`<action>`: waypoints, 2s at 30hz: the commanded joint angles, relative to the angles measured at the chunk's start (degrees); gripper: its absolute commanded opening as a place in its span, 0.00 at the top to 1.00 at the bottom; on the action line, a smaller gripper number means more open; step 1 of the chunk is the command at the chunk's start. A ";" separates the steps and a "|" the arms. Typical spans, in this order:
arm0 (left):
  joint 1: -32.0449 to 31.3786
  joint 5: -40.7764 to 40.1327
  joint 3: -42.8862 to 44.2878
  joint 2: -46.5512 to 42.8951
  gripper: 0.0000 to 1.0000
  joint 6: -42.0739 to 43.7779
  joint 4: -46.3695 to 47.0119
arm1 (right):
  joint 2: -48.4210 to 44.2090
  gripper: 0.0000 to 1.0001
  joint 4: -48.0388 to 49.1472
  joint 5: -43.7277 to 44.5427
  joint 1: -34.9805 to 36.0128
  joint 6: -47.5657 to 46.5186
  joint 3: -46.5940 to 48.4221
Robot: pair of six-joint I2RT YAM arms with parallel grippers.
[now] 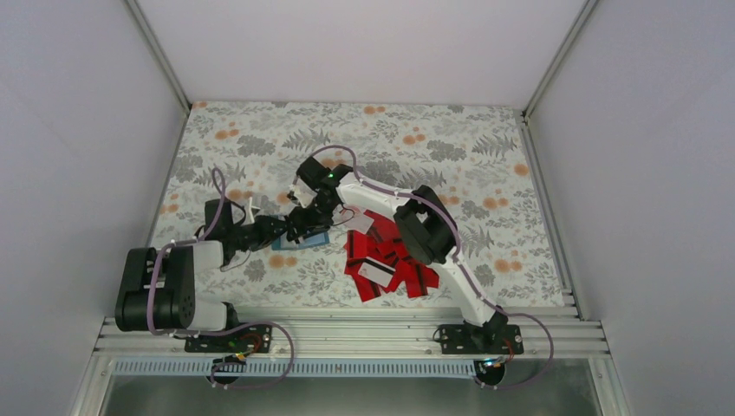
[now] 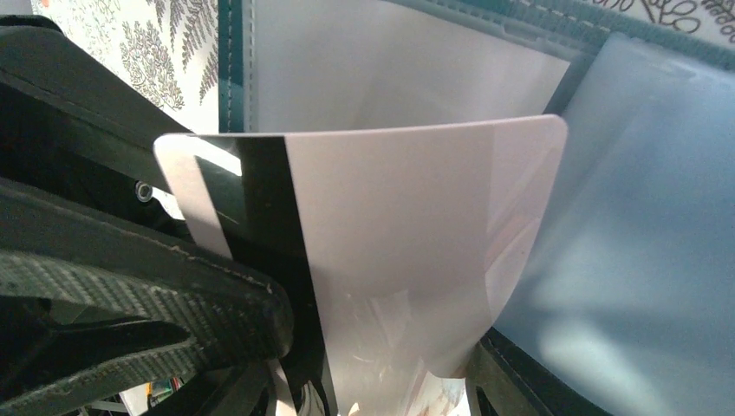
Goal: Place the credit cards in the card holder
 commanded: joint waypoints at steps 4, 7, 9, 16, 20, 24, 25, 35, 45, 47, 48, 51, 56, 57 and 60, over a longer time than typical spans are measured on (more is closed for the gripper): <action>-0.06 -0.12 1.54 1.45 0.83 2.22 -1.01 | 1.44 0.48 -0.13 -1.54 0.72 -0.49 4.27; -0.15 -0.39 1.65 1.59 0.84 2.77 -1.62 | 1.80 0.47 -0.48 -1.44 0.74 -0.58 4.81; -0.14 -0.44 1.60 1.70 0.86 2.82 -1.65 | 2.06 0.47 -0.71 -1.44 0.76 -0.68 5.09; -0.49 -0.69 1.73 2.34 0.85 2.95 -1.56 | 2.64 0.46 -1.32 -1.94 1.17 -1.61 6.38; -0.71 -0.86 1.81 2.56 0.84 3.06 -1.69 | 3.19 0.46 -2.02 -2.01 1.26 -1.93 7.04; -0.80 -0.90 1.92 2.62 0.84 3.15 -1.62 | 3.24 0.46 -2.00 -2.06 1.26 -2.13 7.17; -0.95 -0.81 1.93 2.76 0.84 3.21 -1.61 | 3.32 0.46 -2.09 -2.26 1.28 -2.24 7.21; -1.64 -2.22 2.07 1.99 0.98 3.96 -3.01 | 3.41 0.42 -3.38 -1.55 1.41 -3.13 7.66; -1.64 -4.17 2.86 -0.23 0.98 5.26 -7.30 | -4.82 0.23 -0.30 0.73 -1.51 -2.79 -0.48; -1.65 -4.44 3.02 -0.38 0.98 5.18 -7.36 | -6.62 0.22 0.26 0.75 -2.39 -2.87 -2.64; -1.64 -4.60 3.11 -0.30 0.98 5.04 -7.34 | -7.85 0.22 0.62 0.80 -2.90 -2.88 -3.64; -1.64 -4.82 3.92 0.02 0.97 4.87 -7.31 | -10.27 0.22 1.86 0.81 -4.15 -2.78 -6.79; -1.60 -5.99 6.03 0.32 0.98 5.36 -8.63 | -12.13 0.24 4.33 -0.05 -5.44 -2.96 -11.12; -1.63 -6.28 6.39 0.48 0.98 5.54 -9.00 | -12.12 0.25 4.80 -0.32 -5.56 -3.04 -11.74; -1.66 -6.69 7.52 0.65 0.98 6.00 -10.07 | -11.61 0.30 5.97 -1.07 -5.83 -3.10 -12.55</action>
